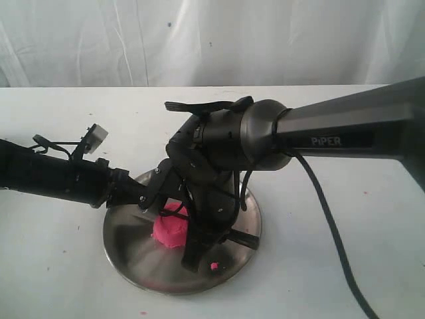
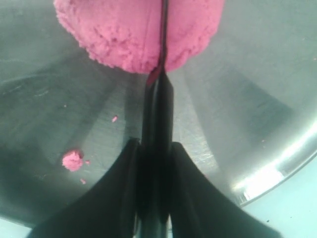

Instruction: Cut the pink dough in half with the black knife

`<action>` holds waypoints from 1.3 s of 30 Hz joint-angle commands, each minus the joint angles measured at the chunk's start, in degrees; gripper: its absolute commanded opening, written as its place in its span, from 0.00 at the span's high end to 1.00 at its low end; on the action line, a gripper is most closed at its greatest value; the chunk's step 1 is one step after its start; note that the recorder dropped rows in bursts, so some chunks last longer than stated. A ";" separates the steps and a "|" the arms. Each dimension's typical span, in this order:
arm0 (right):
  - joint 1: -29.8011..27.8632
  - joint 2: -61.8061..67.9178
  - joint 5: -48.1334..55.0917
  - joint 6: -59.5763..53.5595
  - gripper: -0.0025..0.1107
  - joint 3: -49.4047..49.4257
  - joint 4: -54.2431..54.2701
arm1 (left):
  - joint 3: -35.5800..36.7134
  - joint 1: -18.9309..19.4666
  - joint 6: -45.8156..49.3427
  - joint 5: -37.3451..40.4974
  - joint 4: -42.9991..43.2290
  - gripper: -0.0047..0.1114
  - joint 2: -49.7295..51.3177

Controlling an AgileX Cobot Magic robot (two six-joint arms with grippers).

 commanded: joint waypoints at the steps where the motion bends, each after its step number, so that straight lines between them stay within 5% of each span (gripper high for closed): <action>1: 0.39 0.02 -0.55 -0.46 0.98 -0.12 0.29 | 0.30 -0.11 0.39 0.47 1.30 0.96 0.73; 39: 0.39 1.77 -0.80 -0.35 0.98 0.14 0.41 | 0.96 -0.11 1.44 -1.14 1.63 0.96 -4.09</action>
